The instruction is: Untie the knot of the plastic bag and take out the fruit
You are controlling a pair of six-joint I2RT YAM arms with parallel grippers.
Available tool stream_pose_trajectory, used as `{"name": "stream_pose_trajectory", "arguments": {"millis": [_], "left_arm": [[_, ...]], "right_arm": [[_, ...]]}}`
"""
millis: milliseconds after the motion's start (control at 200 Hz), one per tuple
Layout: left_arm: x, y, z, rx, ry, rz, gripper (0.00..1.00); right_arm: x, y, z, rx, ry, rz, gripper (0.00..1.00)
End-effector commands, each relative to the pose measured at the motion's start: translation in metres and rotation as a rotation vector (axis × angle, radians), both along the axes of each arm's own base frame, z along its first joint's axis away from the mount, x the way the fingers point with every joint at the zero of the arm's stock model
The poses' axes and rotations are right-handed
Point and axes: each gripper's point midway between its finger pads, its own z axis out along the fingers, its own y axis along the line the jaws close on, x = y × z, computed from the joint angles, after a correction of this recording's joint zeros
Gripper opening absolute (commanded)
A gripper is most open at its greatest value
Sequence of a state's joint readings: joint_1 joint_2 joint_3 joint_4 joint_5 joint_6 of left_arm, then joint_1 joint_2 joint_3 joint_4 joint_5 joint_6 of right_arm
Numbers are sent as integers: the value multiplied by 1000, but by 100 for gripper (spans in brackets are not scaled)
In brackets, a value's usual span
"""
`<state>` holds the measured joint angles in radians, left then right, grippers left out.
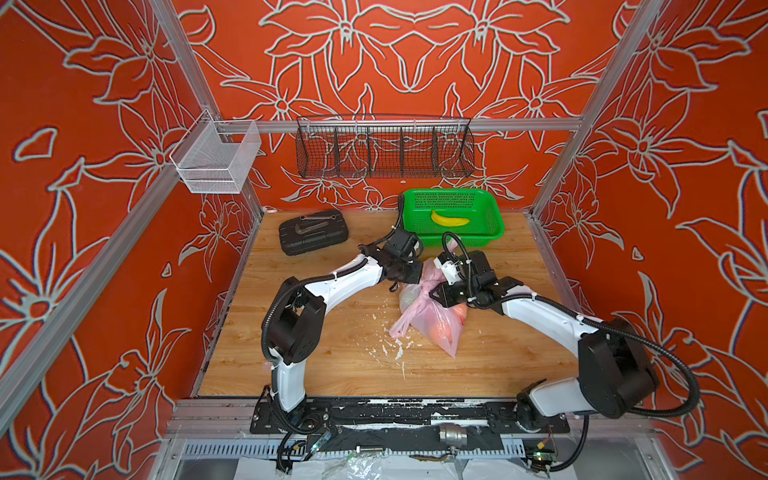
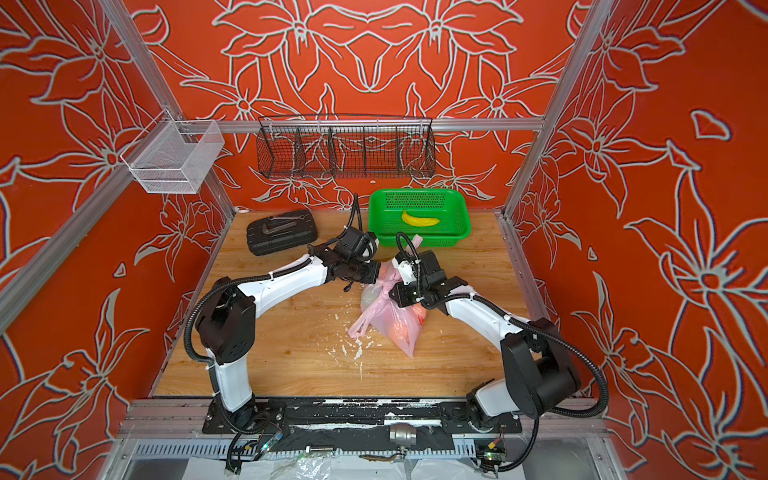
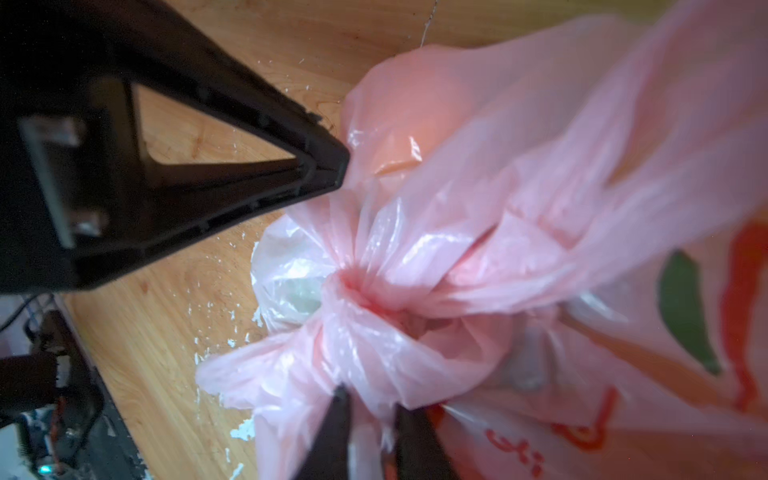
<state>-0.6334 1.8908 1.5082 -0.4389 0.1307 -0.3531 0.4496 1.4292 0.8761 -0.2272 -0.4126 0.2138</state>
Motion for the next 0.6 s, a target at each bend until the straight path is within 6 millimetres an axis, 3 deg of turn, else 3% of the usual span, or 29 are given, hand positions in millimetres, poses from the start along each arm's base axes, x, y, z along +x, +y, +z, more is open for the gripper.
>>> {"name": "stream_pose_trajectory", "arguments": {"millis": [0,415,490,590], "left_arm": [[2,17,14,7,-40,55,0],[-7,102,-7,3,4,235,0],[-10,102,0,-19,-20,212,0],[-15,84,23,-115,-90,109,0]], "right_arm": [[-2,-1,11,6,-20,-4,0],[7,-46,33,192,-103,-193,0],[8,-47,35,202,-106,-204,0],[10,-41,41,241,-115,-184,0]]}}
